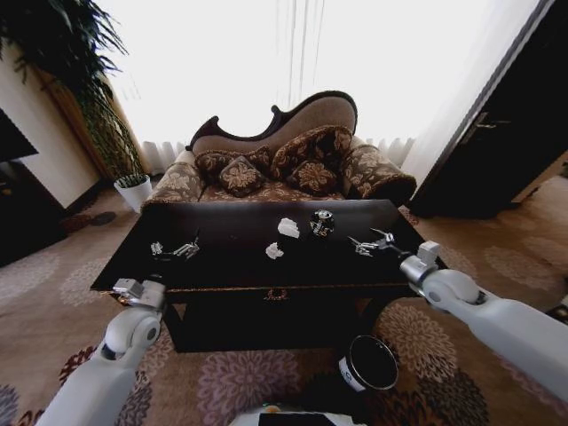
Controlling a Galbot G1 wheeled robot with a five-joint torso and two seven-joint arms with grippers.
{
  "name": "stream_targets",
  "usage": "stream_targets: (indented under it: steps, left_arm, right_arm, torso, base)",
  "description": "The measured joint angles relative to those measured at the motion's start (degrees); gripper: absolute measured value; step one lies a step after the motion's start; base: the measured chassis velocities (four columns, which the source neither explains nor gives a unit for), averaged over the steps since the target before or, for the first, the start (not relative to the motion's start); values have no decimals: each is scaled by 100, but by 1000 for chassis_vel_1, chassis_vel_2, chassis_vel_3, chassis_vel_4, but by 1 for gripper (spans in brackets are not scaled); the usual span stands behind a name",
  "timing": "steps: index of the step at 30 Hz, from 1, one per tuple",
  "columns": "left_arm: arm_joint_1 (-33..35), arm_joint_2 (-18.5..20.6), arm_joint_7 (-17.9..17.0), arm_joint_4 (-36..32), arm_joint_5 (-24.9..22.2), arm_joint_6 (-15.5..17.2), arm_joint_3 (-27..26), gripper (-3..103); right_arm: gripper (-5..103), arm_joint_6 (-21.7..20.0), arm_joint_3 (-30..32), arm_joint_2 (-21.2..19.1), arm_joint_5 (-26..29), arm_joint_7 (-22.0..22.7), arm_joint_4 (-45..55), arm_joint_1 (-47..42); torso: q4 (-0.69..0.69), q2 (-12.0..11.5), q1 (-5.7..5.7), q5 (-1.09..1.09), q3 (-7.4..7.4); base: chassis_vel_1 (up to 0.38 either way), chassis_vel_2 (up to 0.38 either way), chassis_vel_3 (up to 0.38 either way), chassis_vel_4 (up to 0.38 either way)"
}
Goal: Move to the front of the table and place the trash on the table into the trash bin.
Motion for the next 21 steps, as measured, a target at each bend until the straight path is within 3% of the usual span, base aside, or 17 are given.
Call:
stream_targets:
  steps: [8, 21]
  left_arm:
    - [-19, 90, -32, -24, -44, 31, -5, 100]
    - [-196, 238, -222, -48, -136, 89, 40, 100]
  right_arm:
    - [100, -57, -1025, 340, -97, 49, -326, 1044]
    - [100, -70, -1569, 613, -202, 28, -642, 1579]
  torso:
    - [2, 0, 1, 0, 1]
    - [1, 0, 0, 0, 0]
  base:
    - [0, 0, 0, 0]
    - [0, 0, 0, 0]
